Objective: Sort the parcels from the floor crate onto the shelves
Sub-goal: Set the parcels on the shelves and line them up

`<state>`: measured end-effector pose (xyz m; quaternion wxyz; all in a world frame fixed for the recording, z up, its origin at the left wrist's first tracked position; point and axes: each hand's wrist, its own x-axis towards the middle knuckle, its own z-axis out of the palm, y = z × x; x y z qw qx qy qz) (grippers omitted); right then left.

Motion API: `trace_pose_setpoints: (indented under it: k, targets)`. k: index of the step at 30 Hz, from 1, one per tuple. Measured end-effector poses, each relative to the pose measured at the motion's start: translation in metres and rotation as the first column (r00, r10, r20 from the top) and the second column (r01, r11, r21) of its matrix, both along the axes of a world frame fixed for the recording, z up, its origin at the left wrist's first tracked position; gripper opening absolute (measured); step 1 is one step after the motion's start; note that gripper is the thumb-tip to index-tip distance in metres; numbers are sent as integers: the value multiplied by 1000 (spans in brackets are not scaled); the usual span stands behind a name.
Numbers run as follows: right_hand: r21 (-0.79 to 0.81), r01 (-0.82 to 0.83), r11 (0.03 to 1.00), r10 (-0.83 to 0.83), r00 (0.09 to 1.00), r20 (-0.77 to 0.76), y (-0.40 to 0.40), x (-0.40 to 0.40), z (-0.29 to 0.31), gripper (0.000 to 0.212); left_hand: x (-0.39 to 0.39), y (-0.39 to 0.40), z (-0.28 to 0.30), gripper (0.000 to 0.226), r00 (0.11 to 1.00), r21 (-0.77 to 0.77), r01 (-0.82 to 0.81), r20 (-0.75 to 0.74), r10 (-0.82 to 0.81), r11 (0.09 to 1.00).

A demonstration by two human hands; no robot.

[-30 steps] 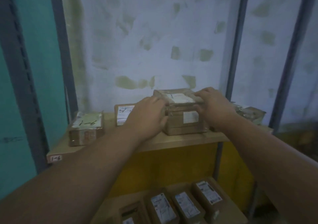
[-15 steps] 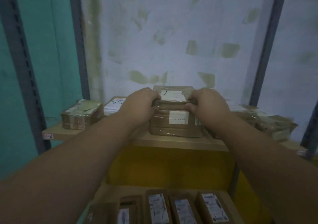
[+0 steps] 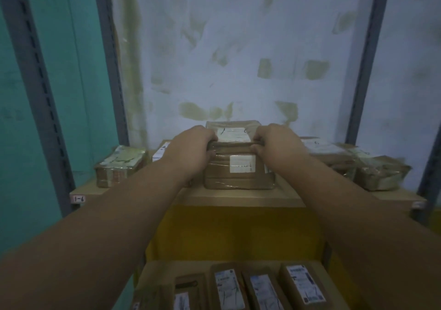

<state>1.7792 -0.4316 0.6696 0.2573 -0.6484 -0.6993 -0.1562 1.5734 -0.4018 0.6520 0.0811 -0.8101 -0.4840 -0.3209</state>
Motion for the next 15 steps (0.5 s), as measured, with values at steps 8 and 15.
trace_pose_setpoints:
  k: [8, 15]
  targets:
    - [78, 50, 996, -52, 998, 30, -29, 12, -18, 41, 9, -3, -14, 43, 983, 267, -62, -148, 105, 962]
    - [-5, 267, 964, -263, 953, 150, -78, 94, -9, 43, 75, -27, -30, 30, 920, 400, 366, -293, -261, 841]
